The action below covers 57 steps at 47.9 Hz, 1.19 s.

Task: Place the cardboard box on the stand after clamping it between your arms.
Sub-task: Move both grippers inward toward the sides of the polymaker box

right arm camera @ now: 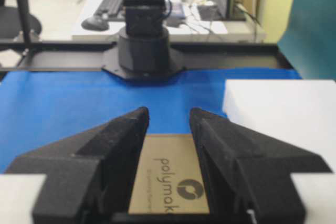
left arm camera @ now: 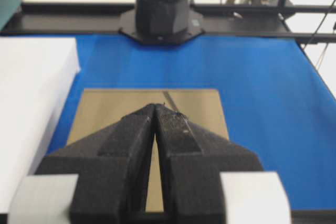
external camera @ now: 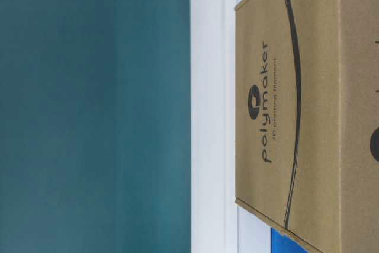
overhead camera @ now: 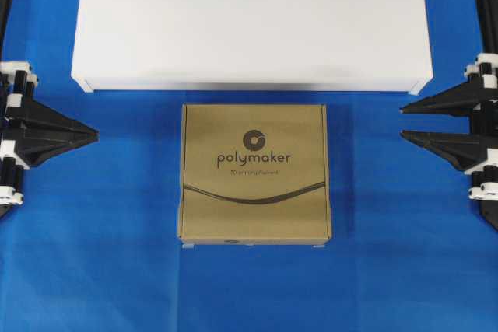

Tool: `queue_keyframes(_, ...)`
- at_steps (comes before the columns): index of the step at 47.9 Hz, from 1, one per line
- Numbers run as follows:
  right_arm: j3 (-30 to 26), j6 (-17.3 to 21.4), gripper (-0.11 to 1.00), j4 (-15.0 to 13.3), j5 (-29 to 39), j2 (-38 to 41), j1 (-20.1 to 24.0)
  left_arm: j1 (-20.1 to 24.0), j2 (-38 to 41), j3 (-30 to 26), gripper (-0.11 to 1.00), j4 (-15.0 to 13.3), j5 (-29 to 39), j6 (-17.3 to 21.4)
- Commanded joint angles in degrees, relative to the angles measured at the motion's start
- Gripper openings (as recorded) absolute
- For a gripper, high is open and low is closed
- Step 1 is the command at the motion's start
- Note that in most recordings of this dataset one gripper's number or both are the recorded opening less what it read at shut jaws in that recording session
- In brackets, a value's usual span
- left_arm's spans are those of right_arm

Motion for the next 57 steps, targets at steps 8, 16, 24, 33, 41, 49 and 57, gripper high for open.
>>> queue_keyframes(8, -5.6, 1.8, 0.04, 3.6, 15.1, 6.0, -1.1, -0.1, 6.6, -6.7, 0.0, 2.4, 15.6, -0.8)
queue_keyframes(16, -11.8, 1.8, -0.01, 3.7, 33.3, 13.2, -1.3, -0.1, 9.9, -10.7, 0.0, 2.4, 29.3, -0.5)
queue_keyframes(24, -16.1, 1.5, -0.01, 3.6, 45.5, 21.1, -1.3, -0.1, 13.4, -12.7, 0.0, 2.5, 36.1, 0.2)
queue_keyframes(33, -18.5, 1.6, 0.01, 1.6, 51.1, 26.7, -1.3, 0.0, 17.8, -13.6, 0.0, 2.5, 38.0, 1.9)
queue_keyframes(41, -18.5, 1.3, 0.11, 1.2, 51.9, 28.9, -1.5, 0.0, 21.9, -14.2, 0.0, 2.5, 38.4, 1.8)
queue_keyframes(49, -17.2, 1.2, 0.51, 1.2, 52.7, 30.7, -1.4, 0.0, 25.6, -14.8, 0.33, 2.5, 37.4, 1.7)
queue_keyframes(57, -15.2, 0.8, 0.94, 1.1, 51.1, 34.4, -1.4, 0.0, 32.1, -14.9, 0.79, 2.5, 35.6, 0.7)
